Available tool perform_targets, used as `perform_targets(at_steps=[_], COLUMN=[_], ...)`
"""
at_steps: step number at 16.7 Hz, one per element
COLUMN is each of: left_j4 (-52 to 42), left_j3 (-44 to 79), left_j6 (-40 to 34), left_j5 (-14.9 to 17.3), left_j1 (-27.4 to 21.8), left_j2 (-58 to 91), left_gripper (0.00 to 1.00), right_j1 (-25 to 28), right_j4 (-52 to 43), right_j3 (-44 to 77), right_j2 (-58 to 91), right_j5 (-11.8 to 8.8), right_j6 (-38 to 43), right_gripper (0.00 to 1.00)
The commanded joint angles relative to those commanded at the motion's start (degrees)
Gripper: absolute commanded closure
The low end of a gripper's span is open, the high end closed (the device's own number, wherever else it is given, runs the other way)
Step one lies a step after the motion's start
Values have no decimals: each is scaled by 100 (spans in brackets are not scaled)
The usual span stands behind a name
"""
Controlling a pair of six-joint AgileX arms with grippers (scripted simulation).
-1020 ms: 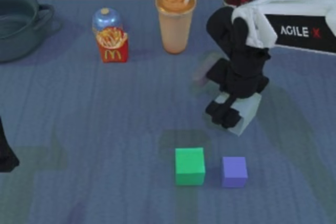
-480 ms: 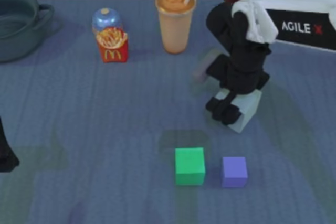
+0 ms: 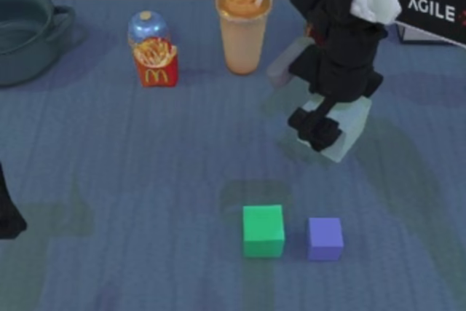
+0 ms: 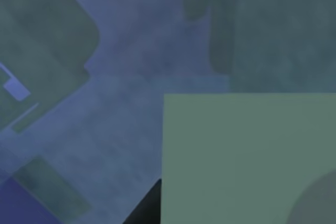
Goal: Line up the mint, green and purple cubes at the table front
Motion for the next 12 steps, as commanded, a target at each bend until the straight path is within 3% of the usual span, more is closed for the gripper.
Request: perform_targets(at_steps=[5, 12], left_j4=[0, 0], left_j3=[0, 0], left_j6=[0, 0], left_j5=[0, 0], left_j1=[0, 0], left_j2=[0, 0], left_gripper=[0, 0], right_j1=[184, 1878], right_j4=[-87, -831], right_j3=[171, 1529], right_j2=[114, 745], right_j5=[-1, -2], right_j6=[-62, -543], right_gripper=[100, 100])
